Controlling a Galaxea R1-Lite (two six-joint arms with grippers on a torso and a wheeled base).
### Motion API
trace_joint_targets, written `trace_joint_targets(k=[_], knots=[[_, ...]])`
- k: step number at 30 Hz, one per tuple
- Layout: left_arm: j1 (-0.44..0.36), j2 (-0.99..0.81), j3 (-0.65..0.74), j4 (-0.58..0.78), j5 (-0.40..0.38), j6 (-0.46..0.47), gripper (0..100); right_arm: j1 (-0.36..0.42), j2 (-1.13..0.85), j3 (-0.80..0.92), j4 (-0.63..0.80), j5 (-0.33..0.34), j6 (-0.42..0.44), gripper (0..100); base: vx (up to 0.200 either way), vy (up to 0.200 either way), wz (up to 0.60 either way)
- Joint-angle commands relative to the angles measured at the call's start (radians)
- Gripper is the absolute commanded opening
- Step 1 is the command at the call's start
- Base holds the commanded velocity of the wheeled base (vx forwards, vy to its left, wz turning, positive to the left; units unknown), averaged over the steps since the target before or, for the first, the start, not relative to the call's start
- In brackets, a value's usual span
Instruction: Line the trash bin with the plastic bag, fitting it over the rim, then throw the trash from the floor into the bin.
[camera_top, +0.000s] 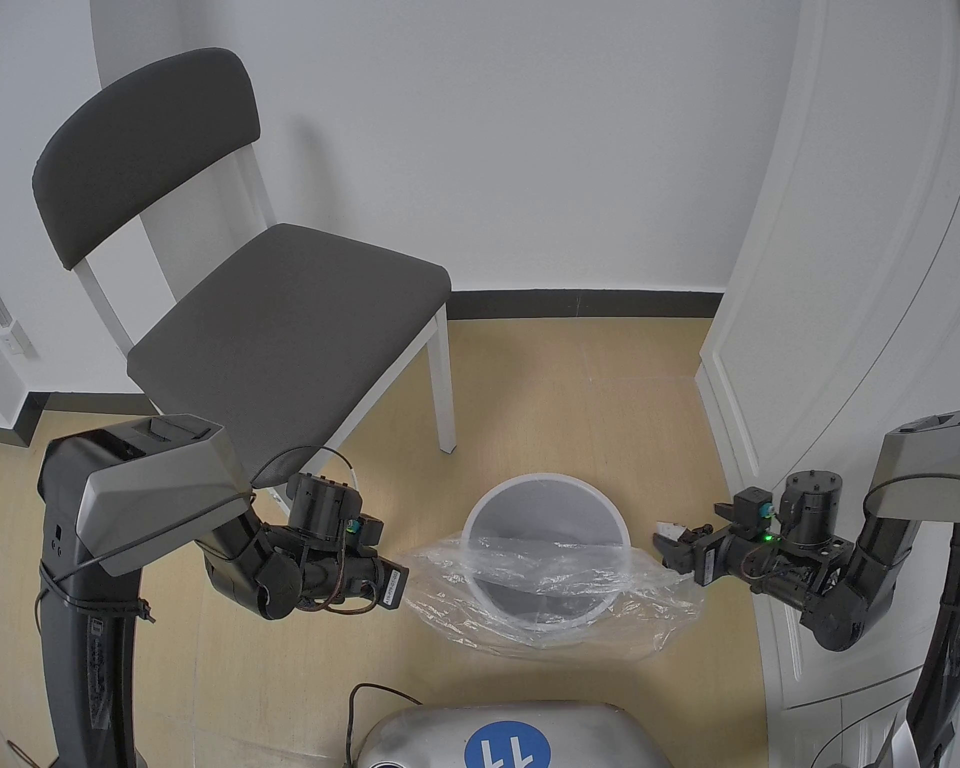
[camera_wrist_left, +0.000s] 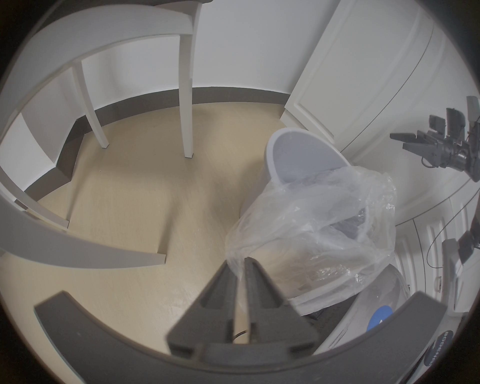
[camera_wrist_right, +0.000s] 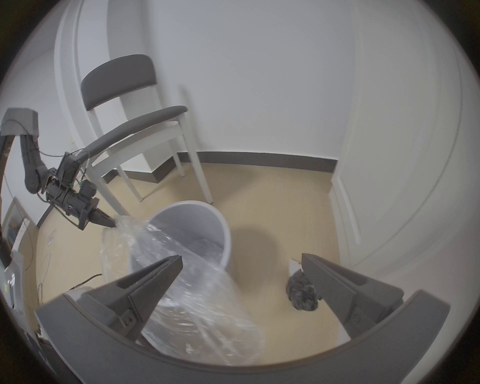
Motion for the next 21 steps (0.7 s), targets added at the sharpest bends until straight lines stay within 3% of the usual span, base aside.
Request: trace_joint_targets(k=[1,3,7,12,13,15,21], knots=[[-0.015,-0.031,0.025,-0.002,-0.002,0.023,100,0.136,-0.076,-0.093,0.131,-0.047,-0.108,100,0.0,0.0,0.0],[-0.014,-0.045,0.045,-0.024,-0.002,0.039,100,0.174,-0.113,-0.147,0.297,-0.089,-0.199,100,0.0,0.0,0.0],[-0.011,-0.094,0.088,-0.074,-0.014,0.048,100,0.263,-0.11,-0.245,0.47,-0.19,-0.287,100,0.0,0.0,0.0],[-0.001,-0.169,0.136,-0.07,-0.074,0.075,100,0.306,-0.042,-0.305,0.498,-0.231,-0.407,100,0.0,0.0,0.0],[0.009,-0.218,0.166,-0.064,-0.108,0.144,100,0.318,0.002,-0.323,0.494,-0.244,-0.475,100,0.0,0.0,0.0],[0.011,-0.253,0.186,-0.059,-0.121,0.187,100,0.33,0.032,-0.338,0.493,-0.26,-0.508,100,0.0,0.0,0.0],[0.012,-0.307,0.203,-0.061,-0.143,0.206,100,0.367,0.091,-0.392,0.493,-0.293,-0.521,100,0.0,0.0,0.0]])
